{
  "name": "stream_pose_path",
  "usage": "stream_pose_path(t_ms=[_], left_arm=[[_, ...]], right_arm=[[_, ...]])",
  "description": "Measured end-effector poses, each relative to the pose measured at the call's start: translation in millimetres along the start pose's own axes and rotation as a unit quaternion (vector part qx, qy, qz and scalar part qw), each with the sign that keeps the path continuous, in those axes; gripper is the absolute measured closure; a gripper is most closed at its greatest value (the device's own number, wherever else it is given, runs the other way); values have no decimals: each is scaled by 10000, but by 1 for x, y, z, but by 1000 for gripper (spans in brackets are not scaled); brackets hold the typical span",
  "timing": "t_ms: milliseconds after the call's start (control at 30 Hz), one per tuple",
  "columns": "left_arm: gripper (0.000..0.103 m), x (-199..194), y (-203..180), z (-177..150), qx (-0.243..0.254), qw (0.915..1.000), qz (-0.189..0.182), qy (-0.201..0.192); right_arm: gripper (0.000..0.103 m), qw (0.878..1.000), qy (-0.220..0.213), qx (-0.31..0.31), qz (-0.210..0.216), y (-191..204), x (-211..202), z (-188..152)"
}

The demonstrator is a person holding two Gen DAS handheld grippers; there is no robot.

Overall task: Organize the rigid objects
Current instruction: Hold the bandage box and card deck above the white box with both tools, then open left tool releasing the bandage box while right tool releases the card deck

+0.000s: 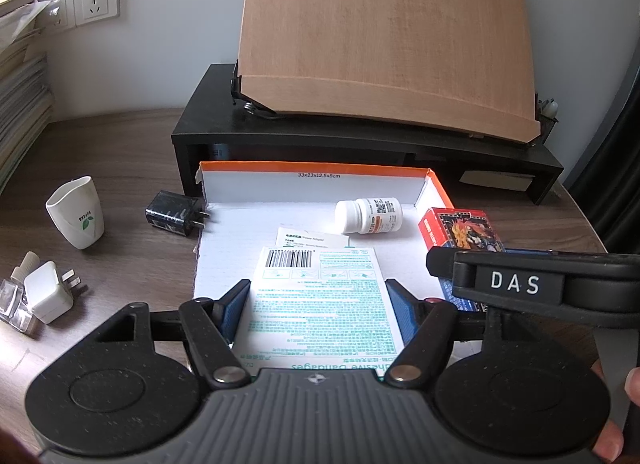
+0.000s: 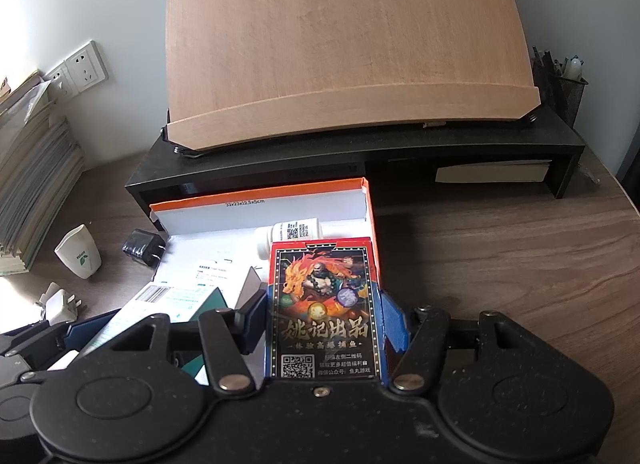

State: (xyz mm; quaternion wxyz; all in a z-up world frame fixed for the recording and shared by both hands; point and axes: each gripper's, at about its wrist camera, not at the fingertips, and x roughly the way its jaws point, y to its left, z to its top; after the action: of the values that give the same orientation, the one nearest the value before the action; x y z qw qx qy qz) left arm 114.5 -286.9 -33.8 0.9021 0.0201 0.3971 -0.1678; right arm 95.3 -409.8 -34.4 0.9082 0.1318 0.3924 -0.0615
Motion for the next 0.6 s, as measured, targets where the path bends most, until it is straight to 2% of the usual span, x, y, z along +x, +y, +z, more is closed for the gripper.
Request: stream_pose_path(t_ms=[100, 167, 400, 500, 600], left_arm=[[31, 1, 3, -1, -20, 9998, -207, -6], [30, 1, 3, -2, 2, 9995, -310, -47], [20, -16, 13, -7, -46, 9985, -475, -286], [17, -31, 31, -12, -131, 9978, -417, -497], [16, -49, 60, -21, -234, 9970, -87, -733]], right_arm=[[31, 10000, 0, 10, 16, 0, 0, -1], [26, 9999, -120, 29, -33, -2, -5, -2], [25, 9990, -399, 189, -71, -1, -25, -10], [25, 9986, -496, 186, -54, 8, -34, -14], [24, 9986, -513, 114, 6, 22, -41, -18]])
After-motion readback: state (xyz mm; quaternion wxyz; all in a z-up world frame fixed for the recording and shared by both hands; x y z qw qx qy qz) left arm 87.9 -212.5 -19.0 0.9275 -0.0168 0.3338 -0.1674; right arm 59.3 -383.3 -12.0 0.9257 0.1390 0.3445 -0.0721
